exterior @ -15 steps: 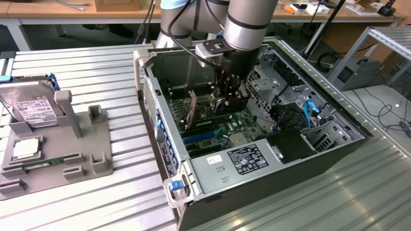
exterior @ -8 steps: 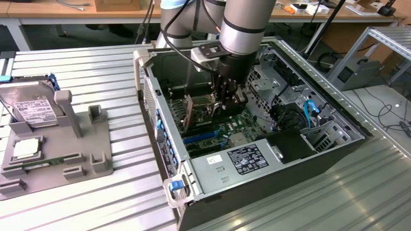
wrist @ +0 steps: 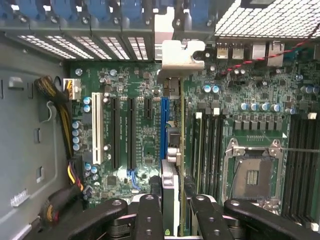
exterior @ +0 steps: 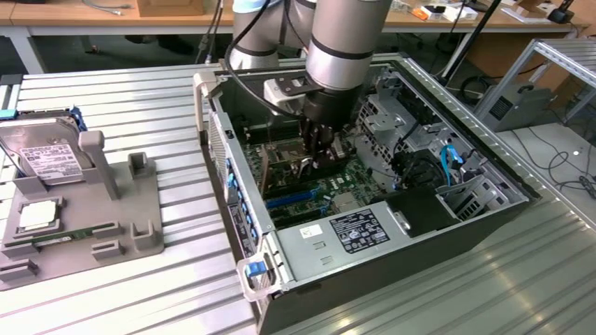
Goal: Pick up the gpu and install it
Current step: 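Insert the gpu into the slot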
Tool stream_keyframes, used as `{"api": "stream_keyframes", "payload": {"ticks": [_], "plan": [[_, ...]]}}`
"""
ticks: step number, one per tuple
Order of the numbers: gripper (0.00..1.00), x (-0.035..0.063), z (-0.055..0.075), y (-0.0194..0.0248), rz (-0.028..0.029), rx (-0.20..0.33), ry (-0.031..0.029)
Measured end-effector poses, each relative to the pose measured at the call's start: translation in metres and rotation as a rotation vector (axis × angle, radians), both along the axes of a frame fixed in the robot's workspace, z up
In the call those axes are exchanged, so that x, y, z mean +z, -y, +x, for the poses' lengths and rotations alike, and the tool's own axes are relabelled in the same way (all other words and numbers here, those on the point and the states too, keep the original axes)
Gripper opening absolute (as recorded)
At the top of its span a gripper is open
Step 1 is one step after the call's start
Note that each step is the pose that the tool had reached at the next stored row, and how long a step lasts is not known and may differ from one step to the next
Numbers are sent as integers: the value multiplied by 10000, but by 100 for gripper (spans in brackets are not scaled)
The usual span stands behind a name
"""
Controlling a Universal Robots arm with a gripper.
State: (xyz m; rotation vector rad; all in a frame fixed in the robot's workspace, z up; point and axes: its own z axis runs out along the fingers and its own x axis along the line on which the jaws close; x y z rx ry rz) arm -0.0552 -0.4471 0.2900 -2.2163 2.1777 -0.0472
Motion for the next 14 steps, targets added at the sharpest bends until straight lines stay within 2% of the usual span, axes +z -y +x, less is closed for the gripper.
{"api": "stream_keyframes", "payload": {"ticks": [5,11,14], "plan": [[27,-67,-131,0,1,0,1],[27,-118,-172,44,3,0,2],[27,-137,-202,51,0,1,0]]}}
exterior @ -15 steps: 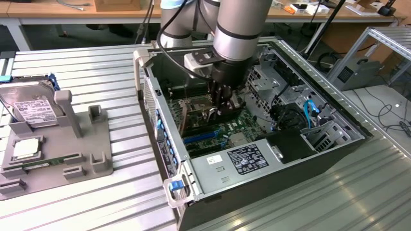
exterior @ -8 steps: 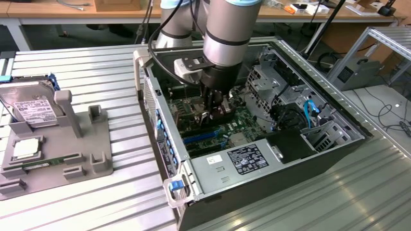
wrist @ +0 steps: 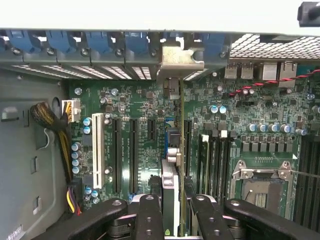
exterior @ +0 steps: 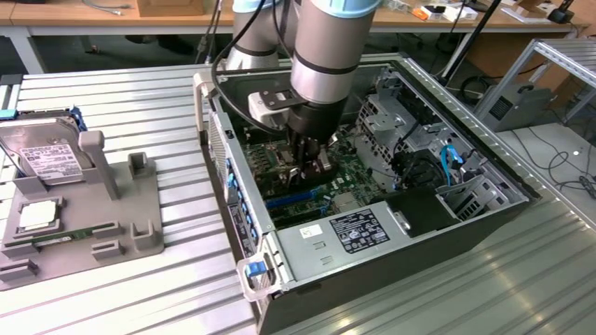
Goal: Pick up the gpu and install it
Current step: 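Insert the gpu into the slot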
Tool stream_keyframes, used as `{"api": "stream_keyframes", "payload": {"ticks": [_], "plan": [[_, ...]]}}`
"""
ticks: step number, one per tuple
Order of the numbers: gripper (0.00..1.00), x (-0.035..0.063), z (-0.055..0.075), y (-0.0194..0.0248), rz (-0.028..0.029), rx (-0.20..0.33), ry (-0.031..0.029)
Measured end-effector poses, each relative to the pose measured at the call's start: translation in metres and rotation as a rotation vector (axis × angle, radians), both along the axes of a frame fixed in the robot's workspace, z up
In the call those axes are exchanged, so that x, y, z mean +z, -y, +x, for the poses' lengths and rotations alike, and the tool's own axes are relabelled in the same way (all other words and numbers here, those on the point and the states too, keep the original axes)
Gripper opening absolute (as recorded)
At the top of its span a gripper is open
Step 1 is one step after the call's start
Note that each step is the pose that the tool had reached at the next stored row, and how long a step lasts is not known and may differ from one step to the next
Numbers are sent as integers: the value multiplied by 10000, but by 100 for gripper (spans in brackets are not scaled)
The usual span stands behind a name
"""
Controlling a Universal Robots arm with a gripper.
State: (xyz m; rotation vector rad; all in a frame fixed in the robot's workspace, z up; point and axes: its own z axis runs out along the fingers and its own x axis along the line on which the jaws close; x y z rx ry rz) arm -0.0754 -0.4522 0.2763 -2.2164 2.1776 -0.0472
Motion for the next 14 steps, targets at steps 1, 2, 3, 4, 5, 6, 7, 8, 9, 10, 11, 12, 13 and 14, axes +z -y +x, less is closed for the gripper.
{"api": "stream_keyframes", "payload": {"ticks": [1,2,3,4,5,6,7,8,9,10,11,12,13,14], "plan": [[27,-4,-3,0,0,0,0],[27,-9,-4,0,0,1,1],[27,-22,-6,1,1,1,1],[27,-37,-7,1,0,0,1],[27,-50,-9,1,0,-1,0],[27,-60,-11,1,0,-4,1],[27,-65,-13,1,0,-8,0],[27,-68,-17,1,-1,-16,0],[27,-70,-21,1,-3,-24,0],[27,-73,-30,1,-2,-46,-1],[27,-75,-30,0,-1,-48,0],[27,-77,-30,0,0,-50,1],[27,-81,-31,-1,2,-53,1],[27,-88,-31,-1,2,-57,2]]}}
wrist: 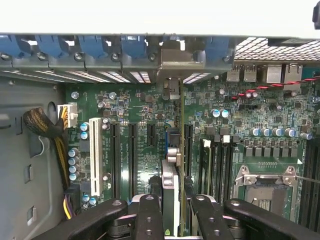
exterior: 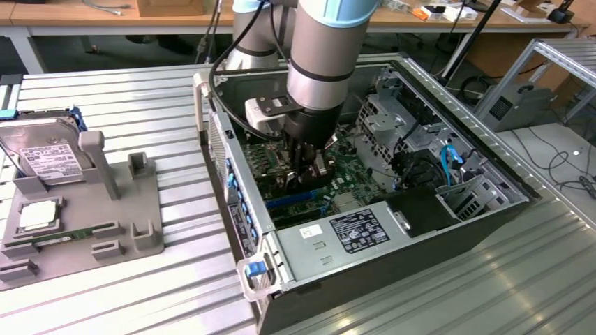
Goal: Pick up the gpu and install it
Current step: 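Insert the gpu into the slot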
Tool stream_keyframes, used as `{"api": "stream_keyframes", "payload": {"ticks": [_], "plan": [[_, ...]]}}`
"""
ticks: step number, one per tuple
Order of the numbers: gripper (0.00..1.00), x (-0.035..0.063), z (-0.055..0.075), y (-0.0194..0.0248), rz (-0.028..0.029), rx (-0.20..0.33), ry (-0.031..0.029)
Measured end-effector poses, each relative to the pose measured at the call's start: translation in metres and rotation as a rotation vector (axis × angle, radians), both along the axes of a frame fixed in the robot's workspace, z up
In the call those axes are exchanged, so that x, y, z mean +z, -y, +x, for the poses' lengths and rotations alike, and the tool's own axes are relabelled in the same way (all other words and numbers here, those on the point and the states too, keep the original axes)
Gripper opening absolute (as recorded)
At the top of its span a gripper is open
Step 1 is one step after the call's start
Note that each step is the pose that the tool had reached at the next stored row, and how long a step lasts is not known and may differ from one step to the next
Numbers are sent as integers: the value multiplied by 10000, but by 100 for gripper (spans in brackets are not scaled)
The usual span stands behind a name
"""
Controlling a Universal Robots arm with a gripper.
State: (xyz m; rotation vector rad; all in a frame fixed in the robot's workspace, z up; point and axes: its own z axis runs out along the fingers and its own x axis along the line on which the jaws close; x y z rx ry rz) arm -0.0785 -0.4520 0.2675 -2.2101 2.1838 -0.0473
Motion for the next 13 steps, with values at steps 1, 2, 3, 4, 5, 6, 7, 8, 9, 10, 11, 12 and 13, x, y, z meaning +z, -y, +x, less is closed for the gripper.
{"api": "stream_keyframes", "payload": {"ticks": [1,2,3,4,5,6,7,8,9,10,11,12,13], "plan": [[27,-12,0,0,-1,-5,0],[27,-24,0,0,-2,-11,-1],[27,-32,0,0,-1,-16,0],[27,-39,0,0,-3,-21,-1],[27,-46,0,0,-3,-25,-1],[27,-54,0,0,-3,-30,-1],[27,-61,-1,0,-3,-34,-1],[27,-67,-1,0,-3,-36,-1],[27,-71,-1,0,-3,-37,-1],[27,-75,-1,0,-5,-39,-2],[27,-76,-1,0,-6,-38,-3],[27,-78,-1,0,-2,-38,-1],[27,-78,-1,0,-3,-39,-1]]}}
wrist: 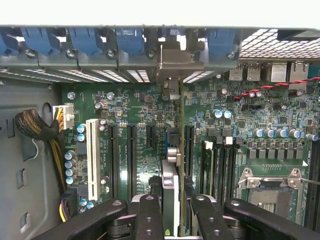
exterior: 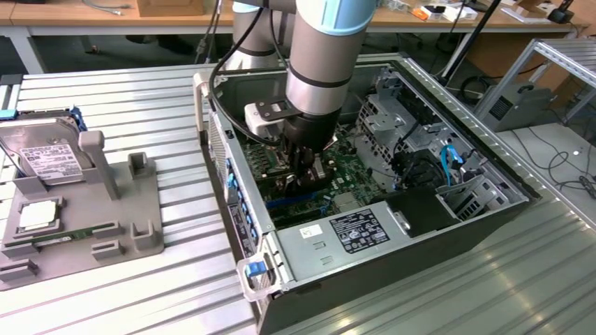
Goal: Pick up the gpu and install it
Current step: 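Insert the gpu into the slot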
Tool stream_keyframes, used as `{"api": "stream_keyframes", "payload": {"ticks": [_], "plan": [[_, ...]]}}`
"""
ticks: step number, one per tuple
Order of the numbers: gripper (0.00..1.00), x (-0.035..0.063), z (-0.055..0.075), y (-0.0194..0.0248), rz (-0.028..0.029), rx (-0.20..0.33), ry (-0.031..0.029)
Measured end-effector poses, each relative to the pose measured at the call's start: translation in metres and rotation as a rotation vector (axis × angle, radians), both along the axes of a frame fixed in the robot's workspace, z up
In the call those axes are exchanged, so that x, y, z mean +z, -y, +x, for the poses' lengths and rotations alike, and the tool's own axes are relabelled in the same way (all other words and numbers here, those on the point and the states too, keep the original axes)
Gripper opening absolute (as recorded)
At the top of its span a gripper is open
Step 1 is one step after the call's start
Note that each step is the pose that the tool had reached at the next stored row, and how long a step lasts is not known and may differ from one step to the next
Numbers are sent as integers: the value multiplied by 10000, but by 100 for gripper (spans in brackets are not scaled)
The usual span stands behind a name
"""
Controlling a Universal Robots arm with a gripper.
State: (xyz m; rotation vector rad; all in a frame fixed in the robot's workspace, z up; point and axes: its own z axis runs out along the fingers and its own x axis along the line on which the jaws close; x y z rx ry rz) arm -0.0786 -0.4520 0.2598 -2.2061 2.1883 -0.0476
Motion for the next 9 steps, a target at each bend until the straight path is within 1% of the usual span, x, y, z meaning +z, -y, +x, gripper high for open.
{"api": "stream_keyframes", "payload": {"ticks": [9], "plan": [[27,0,0,0,0,0,0]]}}
